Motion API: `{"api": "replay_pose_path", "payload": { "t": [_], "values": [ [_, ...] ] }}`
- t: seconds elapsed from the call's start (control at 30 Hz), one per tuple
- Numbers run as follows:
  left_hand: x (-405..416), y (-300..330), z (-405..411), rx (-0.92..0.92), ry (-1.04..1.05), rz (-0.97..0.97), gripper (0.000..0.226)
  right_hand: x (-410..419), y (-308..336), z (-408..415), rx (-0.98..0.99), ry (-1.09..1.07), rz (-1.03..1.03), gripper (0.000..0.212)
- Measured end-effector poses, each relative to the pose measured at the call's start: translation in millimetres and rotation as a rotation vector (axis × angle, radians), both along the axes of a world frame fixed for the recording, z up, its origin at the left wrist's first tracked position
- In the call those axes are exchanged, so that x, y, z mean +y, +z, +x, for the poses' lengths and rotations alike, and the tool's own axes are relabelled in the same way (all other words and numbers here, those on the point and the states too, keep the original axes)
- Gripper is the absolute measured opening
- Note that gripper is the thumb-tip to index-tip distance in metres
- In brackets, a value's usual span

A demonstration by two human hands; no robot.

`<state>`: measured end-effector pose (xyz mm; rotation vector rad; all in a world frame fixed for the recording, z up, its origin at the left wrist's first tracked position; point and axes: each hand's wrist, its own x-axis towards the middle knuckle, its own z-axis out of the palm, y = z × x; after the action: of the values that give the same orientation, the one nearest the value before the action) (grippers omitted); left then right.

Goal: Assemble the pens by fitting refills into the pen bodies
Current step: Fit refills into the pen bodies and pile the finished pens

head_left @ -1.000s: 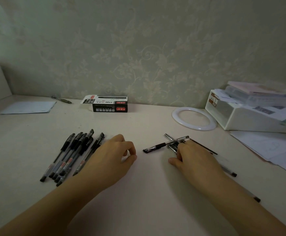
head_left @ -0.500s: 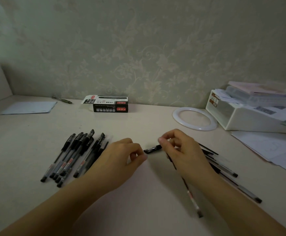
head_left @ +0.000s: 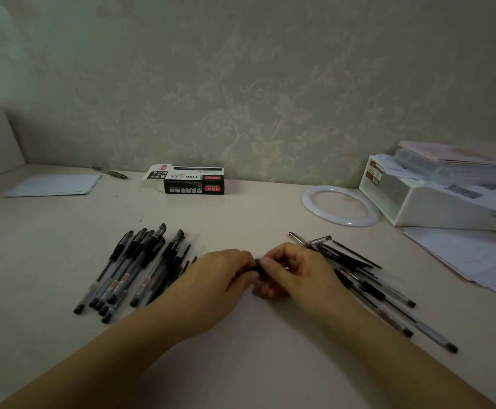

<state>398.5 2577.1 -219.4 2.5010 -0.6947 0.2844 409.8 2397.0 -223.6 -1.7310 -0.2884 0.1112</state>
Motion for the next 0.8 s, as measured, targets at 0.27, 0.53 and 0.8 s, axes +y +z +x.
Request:
{"api": "replay_pose_path", "payload": {
  "t": [0.27,0.53,0.8],
  "values": [
    [-2.0,1.0,-1.9,-0.042,0.071,0.065,0.033,2.4,5.3,-2.0,-0.052,0.030,-0.124,0.019],
    [-5.9,4.5,-1.3,-0.065,0.150,0.036,0.044,1.2,7.3,-2.2,-0.076,-0.001,0.001,0.024],
    [-10.0,5.8,-2.2,-0.098,0.243,0.036,0.057,3.7,6.9,-3.7,-0.076,-0.015,0.097,0.027]
  ]
}}
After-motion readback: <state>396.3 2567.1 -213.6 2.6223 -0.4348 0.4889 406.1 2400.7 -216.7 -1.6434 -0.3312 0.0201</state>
